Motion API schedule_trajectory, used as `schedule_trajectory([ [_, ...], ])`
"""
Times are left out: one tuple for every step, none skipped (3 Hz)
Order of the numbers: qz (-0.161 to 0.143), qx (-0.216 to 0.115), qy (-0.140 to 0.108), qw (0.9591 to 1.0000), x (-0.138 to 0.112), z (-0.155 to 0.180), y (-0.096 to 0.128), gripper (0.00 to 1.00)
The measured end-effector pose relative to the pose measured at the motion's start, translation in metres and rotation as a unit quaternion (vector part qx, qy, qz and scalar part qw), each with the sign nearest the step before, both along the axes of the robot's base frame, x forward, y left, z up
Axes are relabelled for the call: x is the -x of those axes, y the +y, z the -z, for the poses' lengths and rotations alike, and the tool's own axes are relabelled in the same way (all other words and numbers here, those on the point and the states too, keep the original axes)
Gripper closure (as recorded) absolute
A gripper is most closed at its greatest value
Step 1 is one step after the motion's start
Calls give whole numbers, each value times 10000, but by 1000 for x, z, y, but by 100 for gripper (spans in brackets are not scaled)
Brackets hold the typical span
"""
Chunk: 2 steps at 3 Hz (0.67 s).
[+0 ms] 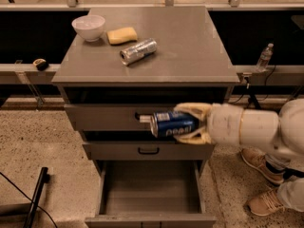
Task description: Pick pepsi can from bottom drawer and place on counter
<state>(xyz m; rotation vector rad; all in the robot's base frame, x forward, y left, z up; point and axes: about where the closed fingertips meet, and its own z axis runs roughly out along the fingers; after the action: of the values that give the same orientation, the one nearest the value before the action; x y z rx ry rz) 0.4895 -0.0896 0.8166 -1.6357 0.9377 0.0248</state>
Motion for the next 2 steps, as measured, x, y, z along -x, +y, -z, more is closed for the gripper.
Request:
schedule_trajectory([
  [583, 634, -118, 9962, -47, -54, 13, 100],
  [764, 774, -78, 9940, -85, -113, 15, 100],
])
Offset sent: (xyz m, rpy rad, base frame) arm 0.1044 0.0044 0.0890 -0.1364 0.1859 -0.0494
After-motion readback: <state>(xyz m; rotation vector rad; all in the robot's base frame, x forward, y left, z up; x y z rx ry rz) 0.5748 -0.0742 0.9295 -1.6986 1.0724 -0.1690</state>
